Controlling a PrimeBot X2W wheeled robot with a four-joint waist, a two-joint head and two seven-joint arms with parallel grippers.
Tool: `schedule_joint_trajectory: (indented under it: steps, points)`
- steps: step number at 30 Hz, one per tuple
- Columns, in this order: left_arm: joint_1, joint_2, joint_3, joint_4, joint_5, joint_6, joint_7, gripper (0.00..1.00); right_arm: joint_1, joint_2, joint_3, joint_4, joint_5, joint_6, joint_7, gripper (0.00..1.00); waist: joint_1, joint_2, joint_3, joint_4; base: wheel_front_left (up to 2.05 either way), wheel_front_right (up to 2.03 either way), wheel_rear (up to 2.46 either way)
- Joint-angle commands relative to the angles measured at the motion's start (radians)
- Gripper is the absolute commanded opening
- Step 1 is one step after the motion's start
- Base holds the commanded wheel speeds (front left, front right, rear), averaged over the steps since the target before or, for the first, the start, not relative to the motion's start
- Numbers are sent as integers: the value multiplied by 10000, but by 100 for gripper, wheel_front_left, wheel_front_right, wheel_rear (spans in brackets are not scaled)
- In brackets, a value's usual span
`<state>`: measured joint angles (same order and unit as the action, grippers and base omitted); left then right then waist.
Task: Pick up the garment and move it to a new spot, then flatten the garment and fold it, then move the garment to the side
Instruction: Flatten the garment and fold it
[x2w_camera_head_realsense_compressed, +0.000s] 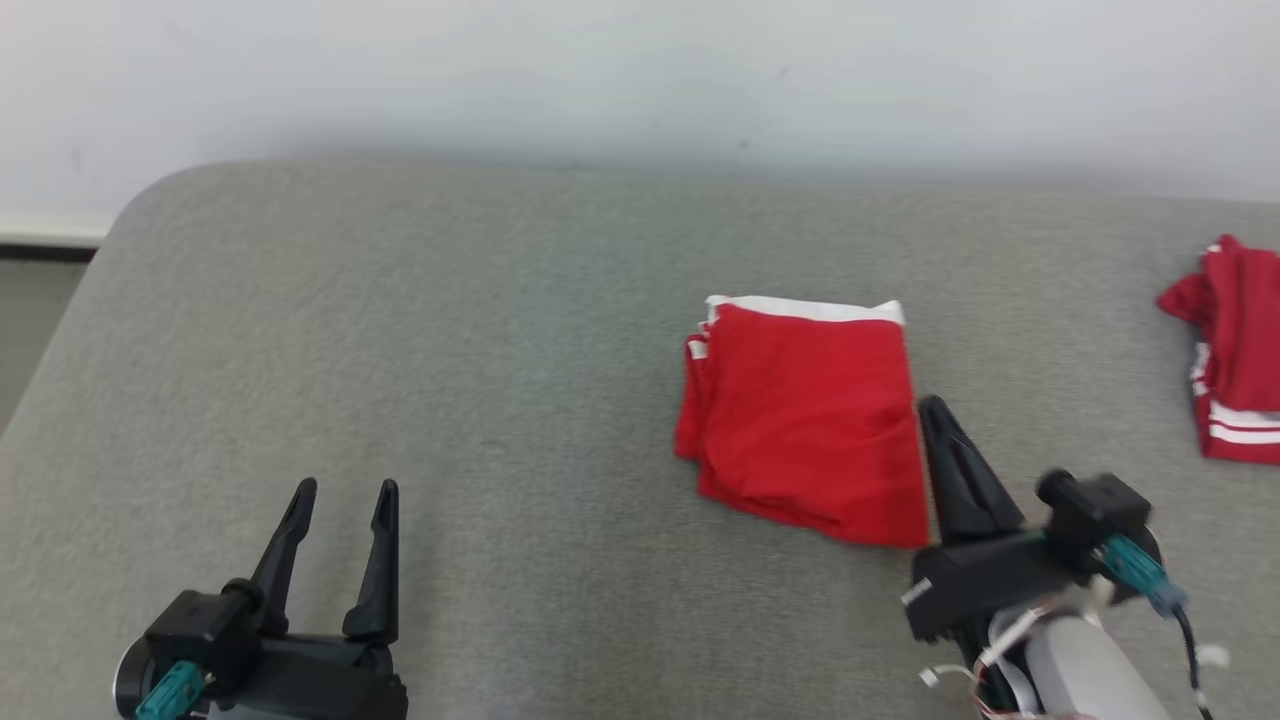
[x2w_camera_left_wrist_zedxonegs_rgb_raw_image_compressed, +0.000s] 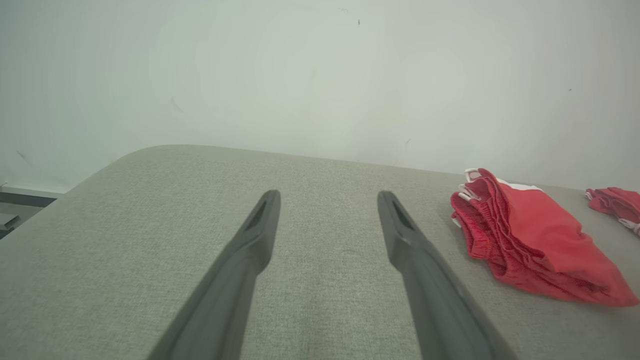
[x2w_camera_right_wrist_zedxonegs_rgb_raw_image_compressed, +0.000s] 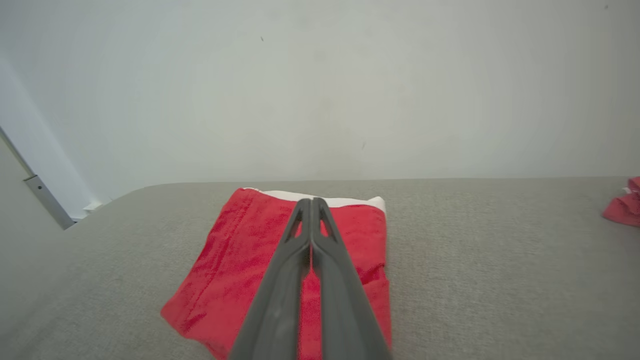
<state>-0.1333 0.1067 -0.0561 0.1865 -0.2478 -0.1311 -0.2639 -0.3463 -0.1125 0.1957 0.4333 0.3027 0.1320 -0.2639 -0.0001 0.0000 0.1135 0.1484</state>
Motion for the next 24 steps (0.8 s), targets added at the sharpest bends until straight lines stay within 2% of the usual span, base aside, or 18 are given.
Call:
schedule_joint_trajectory:
  steps: [1, 5, 6, 7, 8, 9, 24]
  points:
    - [188, 54, 88, -3, 57, 12, 2, 100, 406, -92, -203, -298, -148, -25, 1, 0, 1, 0, -372, -517, 0, 0, 0]
    - [304, 79, 252, 10, 197, 12, 4, 100, 1210, -154, -626, -931, -443, -25, 1, 0, 1, 0, -549, -807, 0, 0, 0]
    - [356, 83, 292, 4, 216, 12, 4, 100, 1399, -153, -699, -1066, -519, -25, 1, 9, 1, 0, -593, -861, 0, 0, 0]
    - [410, 95, 307, -2, 234, 14, 4, 100, 1559, -175, -780, -1201, -593, -25, 1, 38, 1, 0, -618, -902, 0, 0, 0]
    - [485, 117, 361, -18, 274, 14, 4, 100, 1861, -191, -889, -1467, -696, -25, 0, 97, 1, 0, -682, -980, 0, 0, 0]
    - [511, 138, 399, -14, 300, 12, 4, 100, 2003, -178, -944, -1567, -743, -25, 1, 100, 1, 0, -713, -1012, 0, 0, 0]
    - [1197, 255, 660, -104, 616, 12, 4, 100, 3721, 225, -1698, -2926, -1056, -25, 1, 100, 1, 0, -1158, -981, 0, 0, 0]
